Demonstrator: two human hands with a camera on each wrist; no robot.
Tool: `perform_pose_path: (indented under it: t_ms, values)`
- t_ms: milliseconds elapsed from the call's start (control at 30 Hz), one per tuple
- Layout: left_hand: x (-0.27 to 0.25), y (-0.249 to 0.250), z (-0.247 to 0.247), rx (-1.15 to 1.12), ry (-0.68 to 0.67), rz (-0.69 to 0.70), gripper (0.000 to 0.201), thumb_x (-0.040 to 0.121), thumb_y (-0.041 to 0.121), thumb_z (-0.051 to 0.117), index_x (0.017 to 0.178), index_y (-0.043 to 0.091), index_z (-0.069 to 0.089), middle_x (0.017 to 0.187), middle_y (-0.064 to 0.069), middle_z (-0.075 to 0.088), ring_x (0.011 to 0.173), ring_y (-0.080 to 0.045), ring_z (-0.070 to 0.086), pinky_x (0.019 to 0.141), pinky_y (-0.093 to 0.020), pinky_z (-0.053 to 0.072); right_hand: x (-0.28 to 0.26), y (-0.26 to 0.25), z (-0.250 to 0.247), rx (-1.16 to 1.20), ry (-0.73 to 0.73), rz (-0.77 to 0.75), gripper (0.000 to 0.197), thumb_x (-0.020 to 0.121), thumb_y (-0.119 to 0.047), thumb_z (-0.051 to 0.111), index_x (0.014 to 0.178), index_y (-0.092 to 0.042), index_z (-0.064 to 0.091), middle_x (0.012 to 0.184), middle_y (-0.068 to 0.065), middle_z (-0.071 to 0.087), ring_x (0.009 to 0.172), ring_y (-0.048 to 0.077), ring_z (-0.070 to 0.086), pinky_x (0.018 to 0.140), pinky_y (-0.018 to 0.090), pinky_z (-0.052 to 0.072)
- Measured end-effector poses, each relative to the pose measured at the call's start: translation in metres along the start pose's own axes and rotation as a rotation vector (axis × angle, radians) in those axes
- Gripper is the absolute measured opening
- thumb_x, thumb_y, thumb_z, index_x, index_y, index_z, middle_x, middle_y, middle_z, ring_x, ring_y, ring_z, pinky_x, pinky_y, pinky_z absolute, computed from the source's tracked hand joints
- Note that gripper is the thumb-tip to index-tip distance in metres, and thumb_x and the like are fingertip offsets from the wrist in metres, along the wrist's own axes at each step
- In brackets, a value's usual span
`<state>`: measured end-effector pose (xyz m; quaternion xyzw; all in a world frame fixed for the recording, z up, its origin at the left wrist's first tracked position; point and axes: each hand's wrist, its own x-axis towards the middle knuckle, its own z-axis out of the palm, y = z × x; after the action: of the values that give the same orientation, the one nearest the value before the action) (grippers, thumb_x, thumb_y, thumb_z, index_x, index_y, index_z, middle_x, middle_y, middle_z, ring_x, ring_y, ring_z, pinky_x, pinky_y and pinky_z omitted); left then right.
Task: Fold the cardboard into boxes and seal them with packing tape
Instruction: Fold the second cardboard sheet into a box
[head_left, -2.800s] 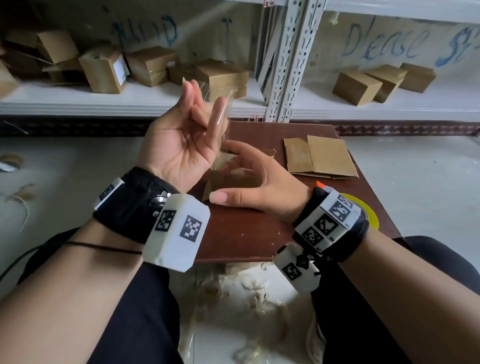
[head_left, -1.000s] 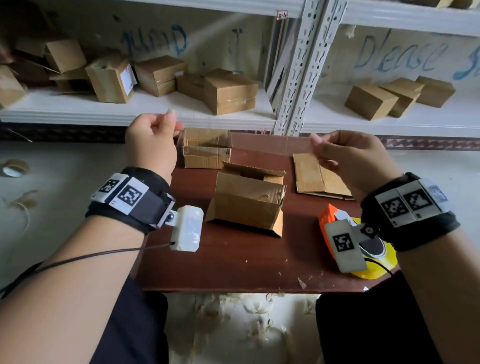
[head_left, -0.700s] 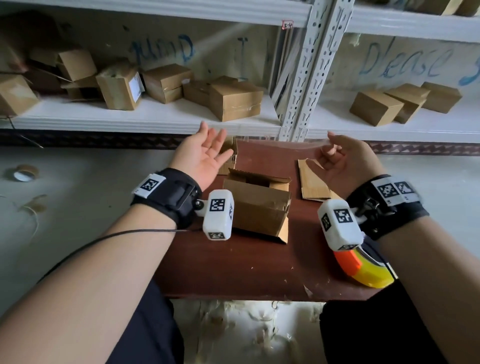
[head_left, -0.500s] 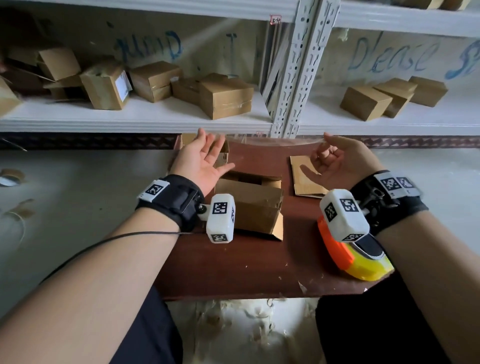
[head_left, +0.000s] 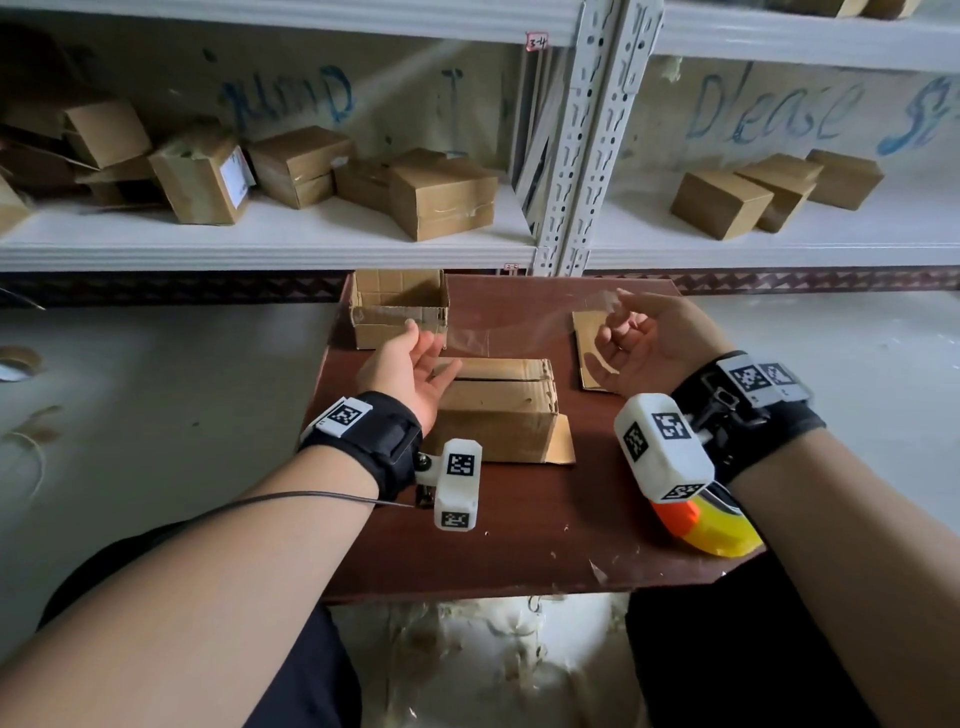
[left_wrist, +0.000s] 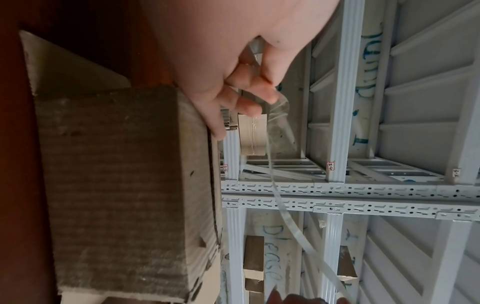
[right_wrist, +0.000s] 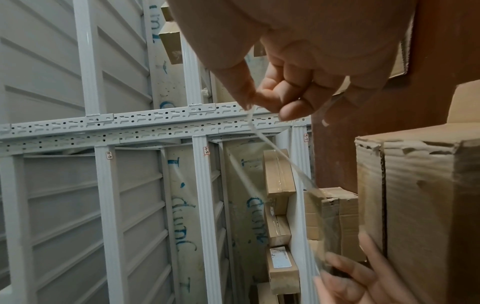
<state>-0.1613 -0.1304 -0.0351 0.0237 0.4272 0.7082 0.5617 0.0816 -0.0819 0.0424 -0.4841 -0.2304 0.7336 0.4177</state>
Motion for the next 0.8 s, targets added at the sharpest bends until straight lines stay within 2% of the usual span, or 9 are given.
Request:
perform_pose_path:
  t_ms: [100,233,333,367,433,500,633,733,800]
  values:
    - [0.002,0.002,-0.006,-0.041,0.003,-0.012,0.013,0.098,0.02,0.069,0.097,0.008,0.065,0.077,-0.001,0.067,0.089,-0.017,0.069,0.084,-0.058,0.061,0.003,0.004,0.003,0.021,0.041,0.0,0.018,0.097,-0.022,0.057,0.079,-0.017,0.054,0.058,-0.004,0.053,0.064,0.015,0.054,0.094,0.038,0.046]
    - [0.002,0.004,-0.012,-0.088,0.018,-0.042,0.008,0.099,0.016,0.066,0.095,0.009,0.066,0.074,0.0,0.065,0.081,-0.013,0.064,0.089,-0.064,0.057,0.009,0.017,0.008,0.053,0.022,0.053,0.021,0.096,-0.02,0.056,0.077,-0.013,0.051,0.058,-0.001,0.047,0.058,0.017,0.047,0.101,0.041,0.047]
    - [-0.001,0.003,-0.011,-0.103,0.021,-0.048,0.009,0.1,0.015,0.064,0.096,0.008,0.066,0.075,-0.001,0.062,0.078,-0.012,0.062,0.094,-0.066,0.054,0.015,0.024,0.01,0.052,-0.016,0.129,0.012,0.093,-0.019,0.06,0.086,-0.014,0.053,0.056,0.0,0.048,0.059,0.017,0.048,0.087,0.035,0.05]
    - [-0.002,0.003,-0.011,-0.102,0.022,-0.05,0.009,0.101,0.015,0.063,0.095,0.008,0.066,0.074,-0.001,0.062,0.077,-0.012,0.062,0.095,-0.066,0.053,0.017,0.026,0.01,0.042,-0.024,0.136,0.012,0.093,-0.019,0.06,0.086,-0.015,0.052,0.055,-0.001,0.047,0.061,0.016,0.047,0.089,0.034,0.049]
    - [-0.004,0.002,-0.01,-0.092,0.033,-0.055,0.011,0.101,0.014,0.063,0.093,0.008,0.066,0.073,-0.001,0.062,0.079,-0.012,0.062,0.096,-0.065,0.053,0.02,0.031,0.011,0.031,-0.019,0.145,0.016,0.093,-0.019,0.064,0.084,-0.016,0.051,0.055,-0.002,0.046,0.064,0.015,0.044,0.103,0.033,0.043]
    - [-0.005,0.001,-0.009,-0.084,0.036,-0.055,0.011,0.102,0.014,0.062,0.093,0.007,0.066,0.072,-0.001,0.062,0.08,-0.012,0.062,0.095,-0.063,0.054,0.025,0.036,0.011,0.025,0.001,0.16,0.018,0.092,-0.019,0.069,0.08,-0.014,0.056,0.057,-0.003,0.046,0.067,0.015,0.043,0.109,0.034,0.043]
    - [-0.007,0.003,-0.01,-0.076,0.013,-0.059,0.014,0.103,0.015,0.06,0.09,0.009,0.064,0.066,0.002,0.06,0.076,-0.011,0.061,0.092,-0.063,0.055,0.032,0.041,0.011,-0.039,0.016,0.173,0.028,0.093,-0.021,0.071,0.068,-0.013,0.062,0.062,-0.005,0.041,0.065,0.013,0.044,0.103,0.031,0.047]
    - [-0.011,0.005,-0.011,-0.072,-0.006,-0.06,0.009,0.103,0.012,0.058,0.096,0.01,0.064,0.072,0.001,0.057,0.082,-0.012,0.062,0.097,-0.066,0.051,0.033,0.044,0.011,-0.085,0.012,0.151,0.025,0.097,-0.019,0.069,0.076,-0.015,0.057,0.062,-0.005,0.039,0.062,0.012,0.043,0.107,0.033,0.046]
    - [-0.012,0.006,-0.011,-0.067,-0.018,-0.062,0.007,0.102,0.012,0.057,0.097,0.01,0.063,0.071,0.001,0.055,0.082,-0.012,0.062,0.101,-0.068,0.048,0.035,0.047,0.009,-0.096,0.014,0.132,0.027,0.097,-0.019,0.069,0.075,-0.014,0.055,0.055,-0.004,0.041,0.061,0.012,0.044,0.105,0.032,0.048]
